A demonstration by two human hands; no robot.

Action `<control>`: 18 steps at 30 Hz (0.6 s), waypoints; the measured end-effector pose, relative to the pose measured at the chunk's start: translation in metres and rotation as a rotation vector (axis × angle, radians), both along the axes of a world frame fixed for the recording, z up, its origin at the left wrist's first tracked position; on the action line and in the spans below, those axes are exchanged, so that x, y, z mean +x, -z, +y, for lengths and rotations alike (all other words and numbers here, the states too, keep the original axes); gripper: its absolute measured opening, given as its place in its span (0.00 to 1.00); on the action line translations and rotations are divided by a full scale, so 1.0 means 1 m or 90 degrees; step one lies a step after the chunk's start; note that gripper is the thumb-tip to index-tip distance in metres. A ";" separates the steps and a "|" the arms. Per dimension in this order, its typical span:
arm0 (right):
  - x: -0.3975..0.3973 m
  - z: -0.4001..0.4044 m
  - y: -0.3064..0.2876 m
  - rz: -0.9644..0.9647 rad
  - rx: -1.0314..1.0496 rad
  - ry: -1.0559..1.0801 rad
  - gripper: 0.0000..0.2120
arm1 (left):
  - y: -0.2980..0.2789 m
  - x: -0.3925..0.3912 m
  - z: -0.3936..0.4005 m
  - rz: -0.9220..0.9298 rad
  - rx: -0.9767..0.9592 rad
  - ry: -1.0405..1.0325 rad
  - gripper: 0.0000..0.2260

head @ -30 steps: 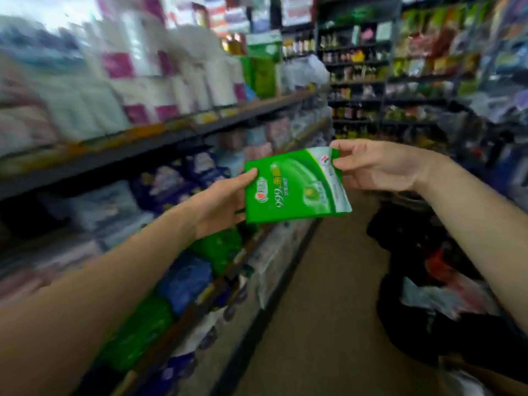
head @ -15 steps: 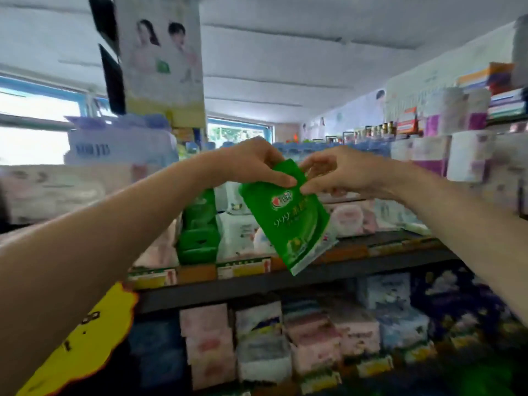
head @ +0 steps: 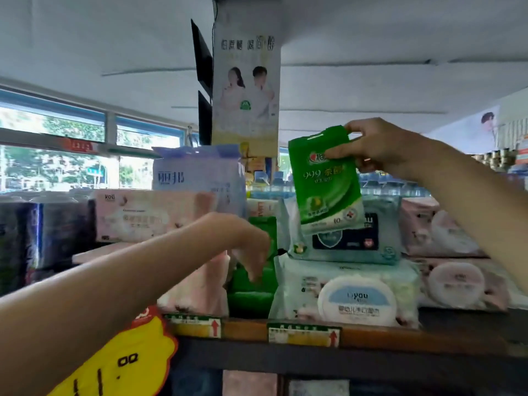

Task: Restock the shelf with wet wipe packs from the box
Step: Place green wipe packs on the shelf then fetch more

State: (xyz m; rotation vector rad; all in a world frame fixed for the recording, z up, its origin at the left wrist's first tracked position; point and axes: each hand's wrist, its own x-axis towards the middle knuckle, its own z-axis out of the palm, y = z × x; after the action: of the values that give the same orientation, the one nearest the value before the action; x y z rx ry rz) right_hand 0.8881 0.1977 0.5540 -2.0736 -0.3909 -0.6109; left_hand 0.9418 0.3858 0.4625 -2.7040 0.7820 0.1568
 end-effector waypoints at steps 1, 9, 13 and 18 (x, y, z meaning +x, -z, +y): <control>0.005 0.001 -0.001 -0.015 0.010 -0.005 0.14 | 0.013 0.002 -0.008 -0.004 0.108 -0.019 0.22; 0.030 0.013 0.015 0.001 0.076 -0.078 0.13 | 0.047 0.014 -0.007 -0.179 0.294 0.020 0.19; 0.031 0.009 0.014 0.012 0.126 -0.060 0.11 | 0.042 0.036 -0.012 -0.211 0.317 0.087 0.25; 0.038 0.000 0.004 -0.008 0.231 0.001 0.05 | 0.000 0.064 -0.001 -0.259 0.123 0.035 0.16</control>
State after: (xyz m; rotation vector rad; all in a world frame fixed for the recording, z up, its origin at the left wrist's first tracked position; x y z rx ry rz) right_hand 0.9265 0.1978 0.5503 -1.7247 -0.2641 -0.6442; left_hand 1.0060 0.3848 0.4627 -2.4126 0.6753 -0.3051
